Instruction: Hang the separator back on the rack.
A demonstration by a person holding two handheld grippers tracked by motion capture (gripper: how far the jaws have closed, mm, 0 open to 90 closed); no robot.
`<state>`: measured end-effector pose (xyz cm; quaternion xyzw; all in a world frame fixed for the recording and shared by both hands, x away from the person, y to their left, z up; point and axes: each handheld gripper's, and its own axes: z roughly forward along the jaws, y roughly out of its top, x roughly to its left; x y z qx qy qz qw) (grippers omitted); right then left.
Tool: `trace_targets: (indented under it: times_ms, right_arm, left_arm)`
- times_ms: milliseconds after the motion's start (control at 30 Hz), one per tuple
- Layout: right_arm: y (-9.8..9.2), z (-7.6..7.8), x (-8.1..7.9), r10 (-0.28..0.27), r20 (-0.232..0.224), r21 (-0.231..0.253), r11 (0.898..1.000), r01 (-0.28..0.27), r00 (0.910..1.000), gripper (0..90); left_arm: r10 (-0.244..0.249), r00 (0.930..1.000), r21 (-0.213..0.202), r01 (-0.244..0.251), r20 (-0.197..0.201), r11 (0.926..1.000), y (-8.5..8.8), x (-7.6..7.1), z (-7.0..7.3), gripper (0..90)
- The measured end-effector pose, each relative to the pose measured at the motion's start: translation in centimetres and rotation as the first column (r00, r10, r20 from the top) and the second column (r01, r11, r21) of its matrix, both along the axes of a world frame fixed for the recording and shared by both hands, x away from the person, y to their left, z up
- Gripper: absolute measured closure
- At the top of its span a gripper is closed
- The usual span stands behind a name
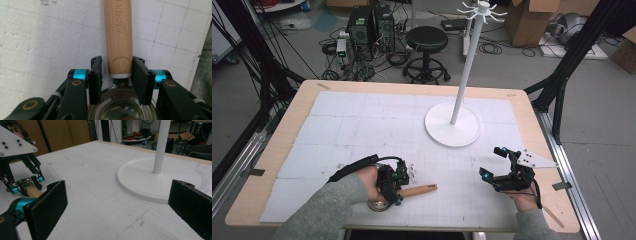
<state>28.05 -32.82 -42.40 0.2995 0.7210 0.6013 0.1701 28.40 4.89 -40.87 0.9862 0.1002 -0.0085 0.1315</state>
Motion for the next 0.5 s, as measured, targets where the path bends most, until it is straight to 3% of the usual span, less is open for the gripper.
trace_targets:
  times_ms: [500]
  right_arm:
    - [-0.01, -0.02, 0.02, 0.001, -0.002, -0.002, 1.0, -0.001, 1.0, 1.4]
  left_arm:
    - [0.021, 0.9987, 0.0, -0.021, -0.048, 0.9998, 0.16, 0.38, -0.02, 65.5]
